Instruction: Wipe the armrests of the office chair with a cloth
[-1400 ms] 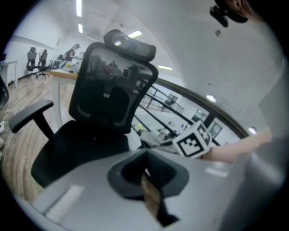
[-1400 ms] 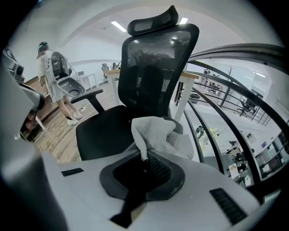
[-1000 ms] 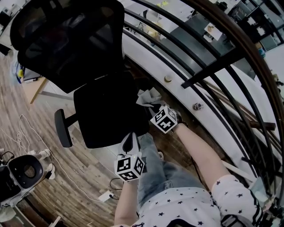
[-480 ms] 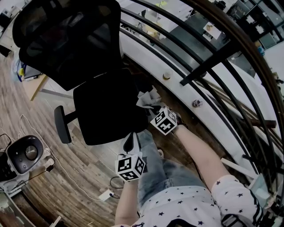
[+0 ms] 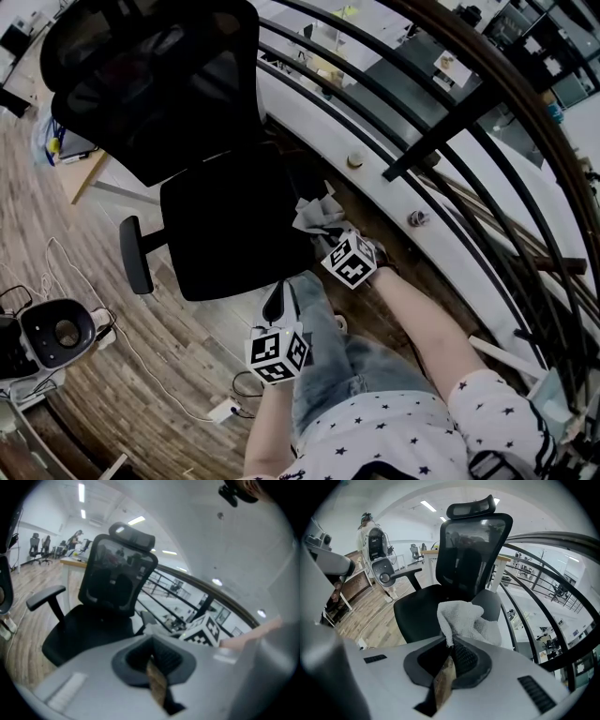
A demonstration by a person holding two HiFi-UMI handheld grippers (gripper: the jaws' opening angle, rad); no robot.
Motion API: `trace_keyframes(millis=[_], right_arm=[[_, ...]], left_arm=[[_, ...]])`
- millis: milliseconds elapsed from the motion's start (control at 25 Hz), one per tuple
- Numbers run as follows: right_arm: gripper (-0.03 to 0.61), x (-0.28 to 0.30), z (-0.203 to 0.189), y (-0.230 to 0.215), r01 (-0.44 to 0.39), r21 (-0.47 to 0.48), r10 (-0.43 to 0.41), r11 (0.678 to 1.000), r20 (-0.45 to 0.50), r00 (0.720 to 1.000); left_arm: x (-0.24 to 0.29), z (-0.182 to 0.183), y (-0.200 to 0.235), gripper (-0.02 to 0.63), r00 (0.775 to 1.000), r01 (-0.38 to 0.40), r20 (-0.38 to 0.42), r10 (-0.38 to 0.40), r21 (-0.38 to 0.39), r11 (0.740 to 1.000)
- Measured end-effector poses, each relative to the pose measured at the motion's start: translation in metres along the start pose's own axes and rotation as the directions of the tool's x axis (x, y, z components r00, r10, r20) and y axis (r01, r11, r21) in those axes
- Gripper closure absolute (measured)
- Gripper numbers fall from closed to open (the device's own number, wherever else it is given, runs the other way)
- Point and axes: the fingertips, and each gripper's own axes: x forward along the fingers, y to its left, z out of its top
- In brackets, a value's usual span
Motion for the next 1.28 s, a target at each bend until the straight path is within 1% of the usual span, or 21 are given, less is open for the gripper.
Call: trace_keyframes(millis=[160, 280, 520, 680, 880, 1040, 1280], right_arm=[[0.551, -0.001, -0.011, 0.009, -0.006, -0.033, 0.006, 0.999, -0.024, 1.0], [0.551, -0.003, -0.013, 0.011, -0.002, -0.037, 0.001, 0.999, -0.033, 0.999], [0.551, -0.011, -0.008, 0.009, 0.012, -0.022, -0.012, 1.0, -0.006, 1.0], [0.551, -0.027, -0.004, 0.013, 0.026, -0.008, -0.026, 1.0, 0.038, 0.999], [0.551, -0.058, 0.009, 0.016, 0.045, 0.006, -0.046, 0.999, 0.122, 0.991], [0.551, -0.088, 0.019, 0.025, 0.054, 0.023, -0.057, 0.998, 0.201, 0.978], [0.551, -0.132, 0.018, 0.042, 0.062, 0.059, -0.077, 0.996, 0.297, 0.952]], left_arm=[[-0.006, -0.003, -0.004, 0.606, 1.0, -0.001, -0.001, 0.001, 0.004, 1.0], [-0.011, -0.003, -0.005, 0.606, 1.0, -0.004, 0.001, 0.004, 0.005, 1.0], [-0.014, -0.002, -0.008, 0.607, 1.0, -0.01, 0.017, 0.01, 0.006, 1.0], [-0.02, 0.0, -0.013, 0.607, 0.999, -0.007, 0.033, 0.007, 0.014, 1.0], [-0.029, 0.006, -0.023, 0.606, 0.998, -0.001, 0.056, -0.001, 0.025, 1.0], [-0.041, 0.003, -0.03, 0.607, 0.998, -0.002, 0.066, 0.0, 0.03, 1.0], [-0.061, -0.004, -0.042, 0.607, 0.997, -0.007, 0.082, 0.004, 0.03, 1.0]])
